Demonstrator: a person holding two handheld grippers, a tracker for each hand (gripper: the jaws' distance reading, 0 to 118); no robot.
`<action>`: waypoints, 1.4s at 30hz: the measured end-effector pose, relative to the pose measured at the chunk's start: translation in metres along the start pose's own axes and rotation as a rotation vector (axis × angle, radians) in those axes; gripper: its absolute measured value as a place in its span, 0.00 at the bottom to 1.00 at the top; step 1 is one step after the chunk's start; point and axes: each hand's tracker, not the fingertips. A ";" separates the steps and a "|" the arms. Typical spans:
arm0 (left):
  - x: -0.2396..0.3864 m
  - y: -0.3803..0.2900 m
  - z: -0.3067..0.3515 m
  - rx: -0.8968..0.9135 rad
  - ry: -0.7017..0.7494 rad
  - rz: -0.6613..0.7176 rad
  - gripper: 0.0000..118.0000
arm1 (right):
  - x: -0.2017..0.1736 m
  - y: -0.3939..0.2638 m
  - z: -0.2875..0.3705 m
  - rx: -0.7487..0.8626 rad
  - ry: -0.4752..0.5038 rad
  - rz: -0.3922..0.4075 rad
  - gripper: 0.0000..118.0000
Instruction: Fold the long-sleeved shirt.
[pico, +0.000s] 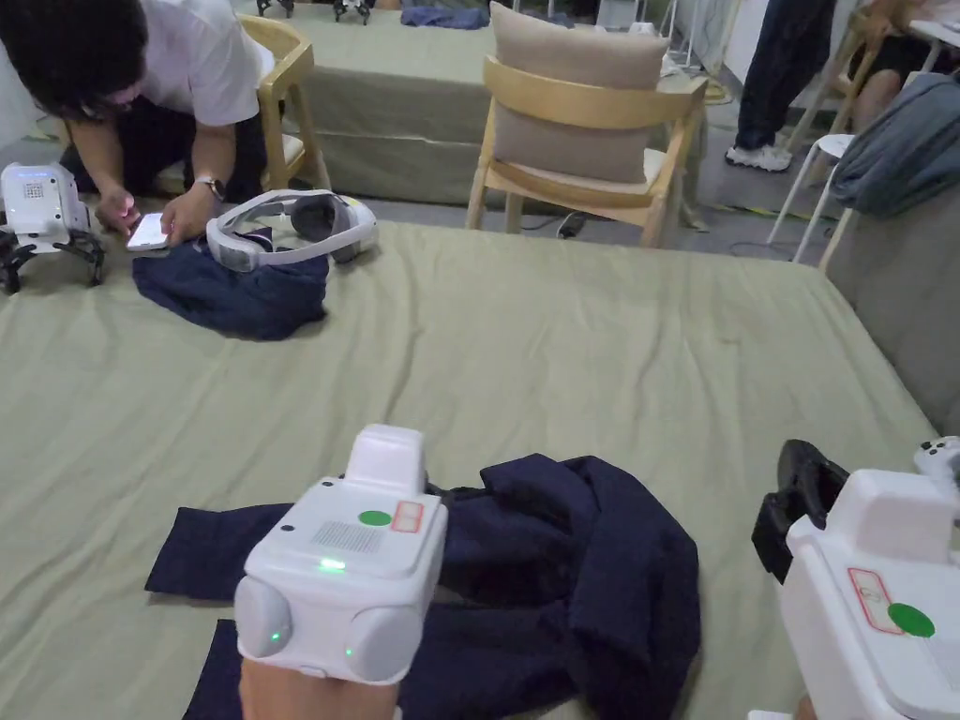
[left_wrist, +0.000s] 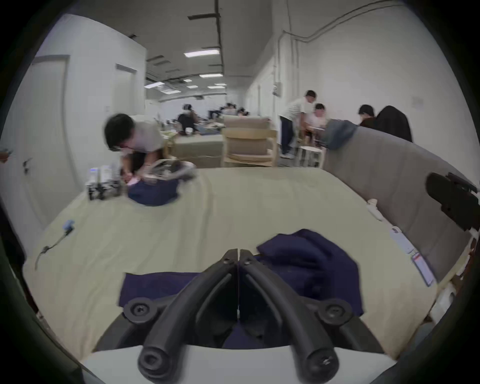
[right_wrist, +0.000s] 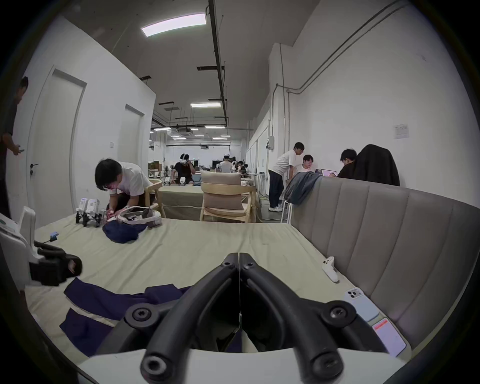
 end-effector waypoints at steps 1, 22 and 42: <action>-0.009 -0.005 0.002 -0.014 -0.023 0.011 0.04 | -0.003 -0.003 0.001 -0.007 0.004 0.003 0.00; -0.049 -0.131 -0.078 -0.469 0.020 0.020 0.10 | 0.007 -0.124 -0.006 -0.431 0.118 -0.016 1.00; -0.081 -0.070 -0.017 -0.228 -0.113 0.235 0.06 | 0.043 -0.086 -0.010 -0.359 0.208 -0.167 0.04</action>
